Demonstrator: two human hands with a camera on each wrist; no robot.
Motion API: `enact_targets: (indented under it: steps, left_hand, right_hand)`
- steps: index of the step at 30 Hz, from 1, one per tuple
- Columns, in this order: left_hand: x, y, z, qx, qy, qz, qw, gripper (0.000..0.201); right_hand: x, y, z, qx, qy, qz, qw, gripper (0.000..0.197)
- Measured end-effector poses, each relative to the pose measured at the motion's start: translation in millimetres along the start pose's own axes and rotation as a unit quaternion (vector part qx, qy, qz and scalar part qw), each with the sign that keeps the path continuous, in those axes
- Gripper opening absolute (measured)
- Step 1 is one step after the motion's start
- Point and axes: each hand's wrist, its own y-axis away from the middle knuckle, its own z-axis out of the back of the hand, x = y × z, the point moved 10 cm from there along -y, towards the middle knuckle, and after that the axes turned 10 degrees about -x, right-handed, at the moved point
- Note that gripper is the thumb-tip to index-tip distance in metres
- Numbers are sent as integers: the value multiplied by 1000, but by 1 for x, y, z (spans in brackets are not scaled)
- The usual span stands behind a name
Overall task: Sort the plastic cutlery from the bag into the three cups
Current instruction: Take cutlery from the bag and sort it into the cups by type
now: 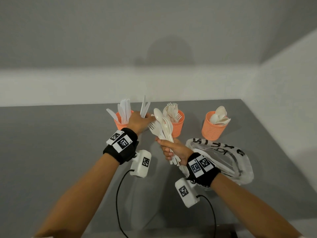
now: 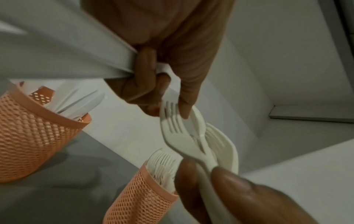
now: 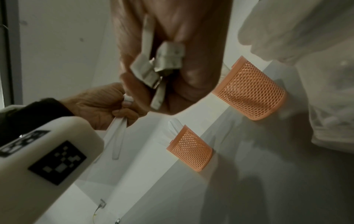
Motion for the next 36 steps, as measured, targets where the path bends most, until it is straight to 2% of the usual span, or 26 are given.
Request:
enact_targets:
  steps: [2,5,8,10,14,16,18,22,25,27,29,31,36]
  left_hand:
    - [-5,-2,3,-19,16,-14,1000,25]
    - [-11,-9,15,-86,52,-32,994,18]
    - [-10,-14,29,-138,67,-30,988,22]
    - [-9,-15,29,-127,99,-31,986,26]
    - [-4,-10,13,-46,89,-13,995,35]
    - [-5,-15,16,-51,97,-13,994,36]
    - [-8,-22,29,-87,114,-14,990,31]
    - [-11,-33,60,-159,203,10,966,22]
    - [3,-43,85,-220,288,47,931,20]
    - [16,-52,95,-233,334,73,910,15]
    - [25,-60,101,-237,312,78,917,22]
    - [24,-67,106,-241,275,54,929,32]
    - [4,-85,113,-279,290,-5,916,47]
  right_hand:
    - [1,-1,0,-2,6,6,1000,10]
    - [4,0,0,-2,20,19,1000,12]
    - [10,1,-5,11,34,25,999,13]
    - [14,2,-7,16,37,28,999,12]
    - [19,0,-9,16,38,28,999,12]
    - [19,-2,-11,19,44,28,998,14]
    - [20,-3,-13,25,51,29,998,14]
    - [24,-2,-17,35,78,36,996,16]
    - [23,-2,-16,33,91,37,995,16]
    - [21,-3,-12,24,101,37,994,16]
    - [21,-5,-9,13,109,39,993,17]
    - [23,-8,-6,1,106,42,994,18]
    - [33,-16,3,-39,72,49,995,31]
